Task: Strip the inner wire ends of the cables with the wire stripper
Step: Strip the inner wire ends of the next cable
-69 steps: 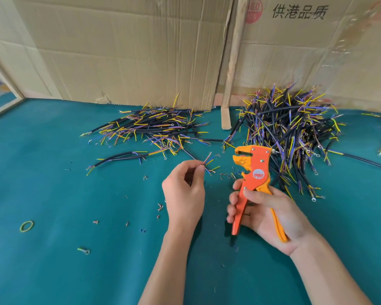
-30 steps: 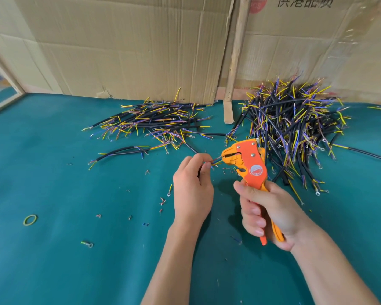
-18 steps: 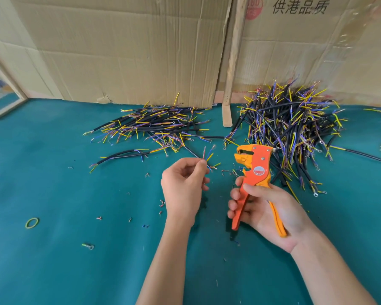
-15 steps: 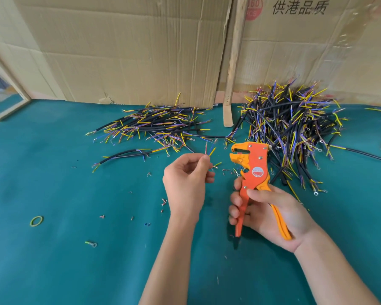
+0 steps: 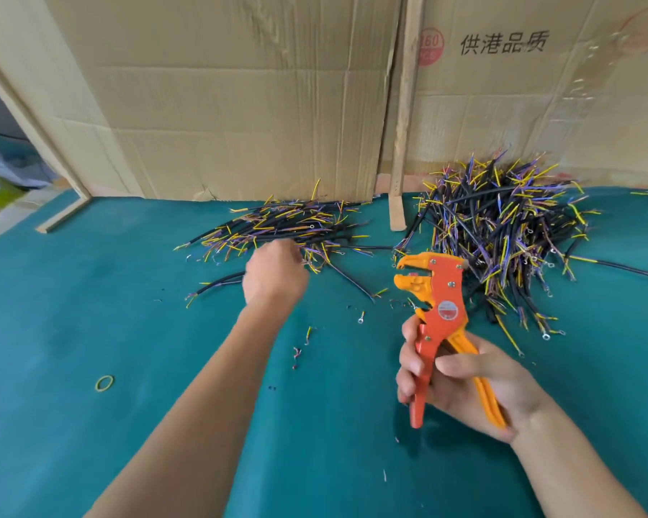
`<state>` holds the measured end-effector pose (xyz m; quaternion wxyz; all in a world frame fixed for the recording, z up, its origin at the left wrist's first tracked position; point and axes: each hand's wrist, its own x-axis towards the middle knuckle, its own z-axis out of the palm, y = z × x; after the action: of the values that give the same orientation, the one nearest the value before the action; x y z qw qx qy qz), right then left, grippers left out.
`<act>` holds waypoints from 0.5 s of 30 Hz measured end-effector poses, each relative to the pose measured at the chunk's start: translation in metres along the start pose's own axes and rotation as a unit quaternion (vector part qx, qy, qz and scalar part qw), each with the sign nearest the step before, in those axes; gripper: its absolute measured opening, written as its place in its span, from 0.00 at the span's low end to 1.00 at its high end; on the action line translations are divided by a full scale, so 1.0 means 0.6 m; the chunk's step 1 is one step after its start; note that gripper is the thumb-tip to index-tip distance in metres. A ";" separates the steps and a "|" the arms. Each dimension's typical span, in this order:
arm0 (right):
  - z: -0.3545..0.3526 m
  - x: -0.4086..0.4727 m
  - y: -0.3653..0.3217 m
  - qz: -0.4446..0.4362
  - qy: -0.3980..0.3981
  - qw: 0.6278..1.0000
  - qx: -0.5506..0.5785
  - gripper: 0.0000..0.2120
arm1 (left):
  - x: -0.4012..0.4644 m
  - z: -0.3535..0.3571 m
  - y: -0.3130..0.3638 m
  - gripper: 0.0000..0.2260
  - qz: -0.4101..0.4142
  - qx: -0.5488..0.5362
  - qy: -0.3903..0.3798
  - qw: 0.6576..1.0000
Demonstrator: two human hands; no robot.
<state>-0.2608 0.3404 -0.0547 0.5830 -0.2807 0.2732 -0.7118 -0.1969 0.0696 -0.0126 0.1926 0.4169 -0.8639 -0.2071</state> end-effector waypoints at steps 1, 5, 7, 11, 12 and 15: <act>-0.001 0.004 0.003 0.003 0.021 1.000 -0.011 0.20 | 0.004 -0.009 -0.040 0.17 -0.010 0.049 0.005 0.999; 0.000 0.011 0.008 0.009 0.064 0.998 -0.026 0.21 | 0.004 -0.009 -0.135 0.18 0.055 0.144 0.003 0.988; 0.002 0.011 0.007 0.009 0.068 0.997 -0.022 0.21 | 0.010 -0.004 -0.145 0.15 0.095 0.176 0.008 0.980; 0.004 0.010 0.006 0.005 0.084 0.996 -0.024 0.23 | 0.030 0.001 -0.135 0.12 0.128 0.175 0.001 0.976; 0.005 0.011 0.005 0.005 0.086 0.996 -0.026 0.23 | 0.034 0.004 -0.131 0.11 0.136 0.176 0.001 0.975; 0.006 0.012 0.005 0.009 0.089 0.995 -0.037 0.23 | 0.036 0.012 -0.123 0.10 0.154 0.185 -0.005 0.970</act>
<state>-0.2576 0.3328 -0.0538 0.5523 -0.2353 0.3528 -0.7178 -0.1655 0.0118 -0.0536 0.1377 0.3060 -0.9419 -0.0131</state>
